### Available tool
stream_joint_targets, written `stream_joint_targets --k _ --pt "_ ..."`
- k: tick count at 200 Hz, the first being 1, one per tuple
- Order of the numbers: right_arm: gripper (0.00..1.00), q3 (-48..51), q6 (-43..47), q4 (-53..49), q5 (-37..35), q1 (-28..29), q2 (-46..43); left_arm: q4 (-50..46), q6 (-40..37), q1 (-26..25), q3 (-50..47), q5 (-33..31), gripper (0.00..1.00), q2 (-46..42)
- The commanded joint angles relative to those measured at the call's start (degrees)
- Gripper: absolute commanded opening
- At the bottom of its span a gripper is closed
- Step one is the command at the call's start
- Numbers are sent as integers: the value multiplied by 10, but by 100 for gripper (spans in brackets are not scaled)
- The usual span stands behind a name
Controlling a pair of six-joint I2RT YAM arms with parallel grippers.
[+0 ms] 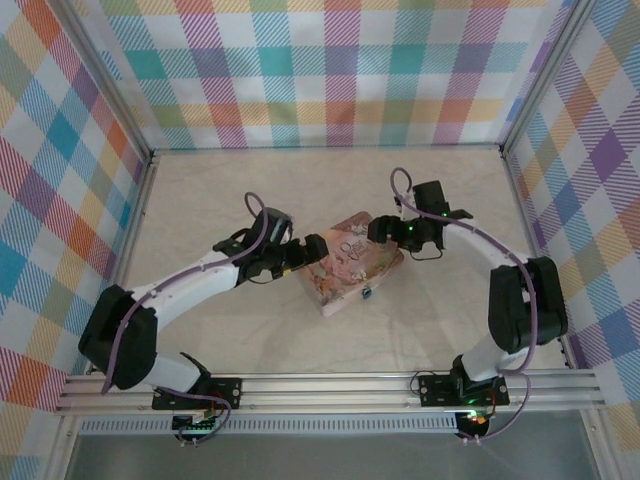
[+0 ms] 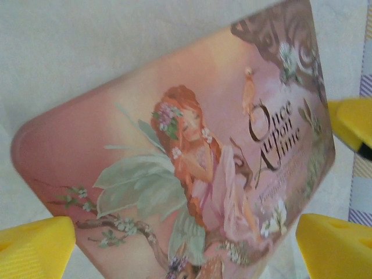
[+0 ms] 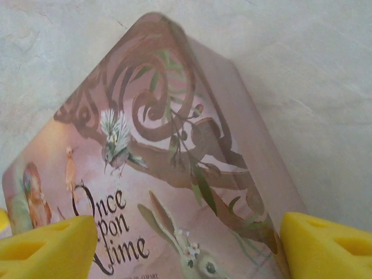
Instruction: Unlock the padlock with the key
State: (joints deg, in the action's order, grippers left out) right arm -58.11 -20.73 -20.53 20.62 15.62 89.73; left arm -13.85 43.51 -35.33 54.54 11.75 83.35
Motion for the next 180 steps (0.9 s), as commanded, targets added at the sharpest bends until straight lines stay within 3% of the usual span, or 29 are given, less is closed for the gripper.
stream_joint_targets --k 1,50,180 --pt "79 41 -22 3 68 22 -34 36 -28 4 39 13 97 54" --pt "76 79 -60 41 59 32 -71 42 -42 28 113 24 96 134" --pt "76 -12 -79 101 24 37 38 35 -48 81 170 21 95 192"
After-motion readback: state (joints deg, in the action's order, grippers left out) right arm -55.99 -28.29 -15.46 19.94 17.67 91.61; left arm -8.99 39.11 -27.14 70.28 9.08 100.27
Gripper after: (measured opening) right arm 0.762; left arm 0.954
